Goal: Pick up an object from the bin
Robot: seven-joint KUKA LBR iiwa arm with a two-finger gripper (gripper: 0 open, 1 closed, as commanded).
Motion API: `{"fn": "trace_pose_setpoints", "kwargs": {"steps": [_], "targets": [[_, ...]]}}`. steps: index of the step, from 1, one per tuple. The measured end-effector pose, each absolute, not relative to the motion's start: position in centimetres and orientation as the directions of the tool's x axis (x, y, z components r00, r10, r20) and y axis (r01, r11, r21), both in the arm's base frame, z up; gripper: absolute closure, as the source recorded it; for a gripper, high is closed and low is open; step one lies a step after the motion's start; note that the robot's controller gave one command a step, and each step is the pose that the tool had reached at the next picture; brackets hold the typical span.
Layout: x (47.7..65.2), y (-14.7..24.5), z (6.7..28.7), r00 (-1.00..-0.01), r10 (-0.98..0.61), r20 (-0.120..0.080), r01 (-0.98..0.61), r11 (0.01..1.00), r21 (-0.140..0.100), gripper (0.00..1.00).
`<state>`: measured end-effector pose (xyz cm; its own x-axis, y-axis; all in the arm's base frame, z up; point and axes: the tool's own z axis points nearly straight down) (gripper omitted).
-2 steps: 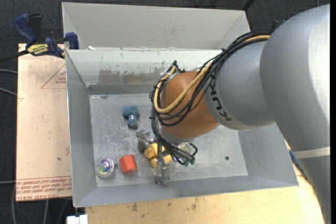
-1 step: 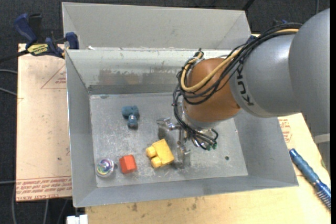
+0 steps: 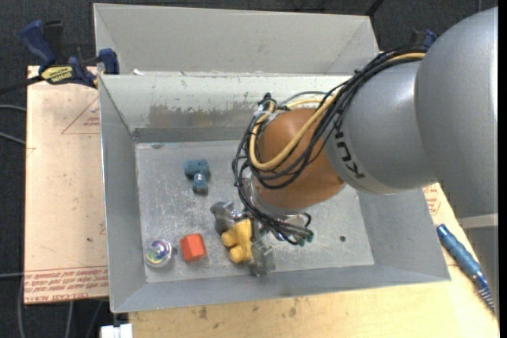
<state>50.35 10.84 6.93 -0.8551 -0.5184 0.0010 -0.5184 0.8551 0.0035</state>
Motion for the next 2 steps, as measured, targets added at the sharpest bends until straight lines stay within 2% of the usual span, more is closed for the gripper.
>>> {"fn": "trace_pose_setpoints", "kwargs": {"steps": [1, 2], "targets": [[50.4, 10.6, 6.9, -0.857, -0.515, 0.000, -0.515, 0.857, 0.002, 1.00], [50.0, 8.0, 16.5, -0.840, -0.543, -0.009, -0.543, 0.840, -0.004, 1.00]]}}
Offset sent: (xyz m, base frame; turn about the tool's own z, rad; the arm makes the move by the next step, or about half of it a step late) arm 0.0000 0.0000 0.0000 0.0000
